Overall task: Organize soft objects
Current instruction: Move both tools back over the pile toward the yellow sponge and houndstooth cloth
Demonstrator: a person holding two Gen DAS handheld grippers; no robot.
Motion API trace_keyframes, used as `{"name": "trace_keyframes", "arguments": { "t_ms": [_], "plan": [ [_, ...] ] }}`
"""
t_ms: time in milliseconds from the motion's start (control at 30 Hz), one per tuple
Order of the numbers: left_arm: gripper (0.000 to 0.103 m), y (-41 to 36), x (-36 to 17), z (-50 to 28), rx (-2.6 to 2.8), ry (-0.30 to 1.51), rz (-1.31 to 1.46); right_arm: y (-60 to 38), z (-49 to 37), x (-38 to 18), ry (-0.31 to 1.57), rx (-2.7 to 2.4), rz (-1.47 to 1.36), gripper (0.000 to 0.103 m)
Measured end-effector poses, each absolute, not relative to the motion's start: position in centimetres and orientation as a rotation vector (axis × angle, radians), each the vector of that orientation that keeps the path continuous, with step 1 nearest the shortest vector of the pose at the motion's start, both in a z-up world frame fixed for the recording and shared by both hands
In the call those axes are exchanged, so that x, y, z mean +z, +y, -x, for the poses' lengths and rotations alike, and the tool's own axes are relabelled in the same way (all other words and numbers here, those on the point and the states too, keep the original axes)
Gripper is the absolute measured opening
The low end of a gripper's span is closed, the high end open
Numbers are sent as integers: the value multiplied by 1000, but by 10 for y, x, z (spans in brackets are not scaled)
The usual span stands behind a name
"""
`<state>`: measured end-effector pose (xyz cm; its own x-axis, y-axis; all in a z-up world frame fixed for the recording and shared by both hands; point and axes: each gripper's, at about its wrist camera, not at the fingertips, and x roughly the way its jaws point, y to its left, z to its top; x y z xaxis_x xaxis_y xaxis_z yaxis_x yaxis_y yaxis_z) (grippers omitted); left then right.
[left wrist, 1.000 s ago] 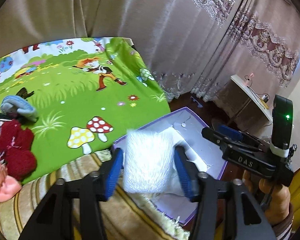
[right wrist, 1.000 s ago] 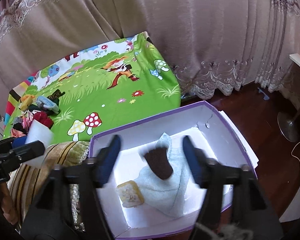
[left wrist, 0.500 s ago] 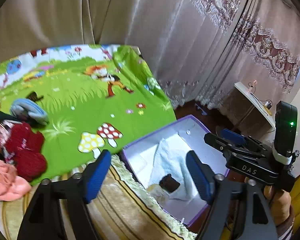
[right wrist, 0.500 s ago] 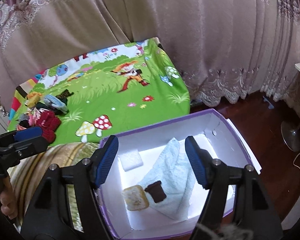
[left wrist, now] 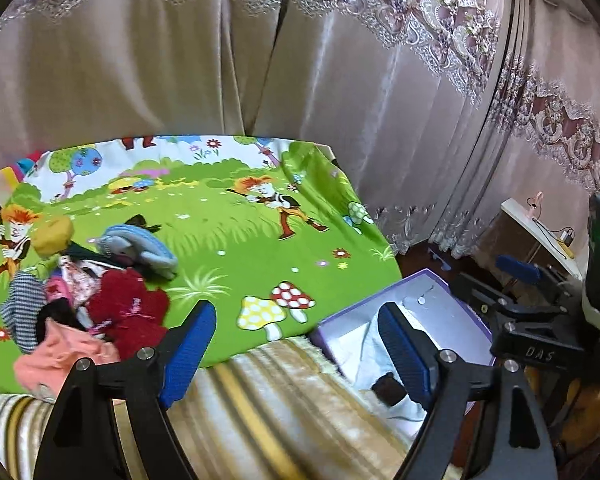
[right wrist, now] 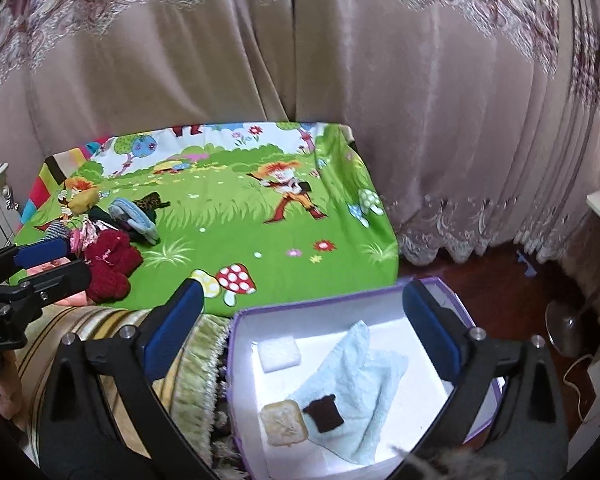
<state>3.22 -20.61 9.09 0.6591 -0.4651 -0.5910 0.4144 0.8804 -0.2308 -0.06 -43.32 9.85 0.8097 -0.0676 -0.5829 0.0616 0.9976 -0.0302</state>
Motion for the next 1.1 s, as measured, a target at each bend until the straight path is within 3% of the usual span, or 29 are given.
{"name": "trace_keyframes", "arguments": {
  "t_ms": [300,533,1100],
  "plan": [
    [84,-130,74,-40,-385,746,170,-382,-6,98,588,49,125,101],
    [84,-68,61,-45,-289,771,282,-365,-22,93,662,228,-16,101],
    [84,31,47,-90,-125,822,405,-306,-77,91,713,350,17,101]
  ]
}}
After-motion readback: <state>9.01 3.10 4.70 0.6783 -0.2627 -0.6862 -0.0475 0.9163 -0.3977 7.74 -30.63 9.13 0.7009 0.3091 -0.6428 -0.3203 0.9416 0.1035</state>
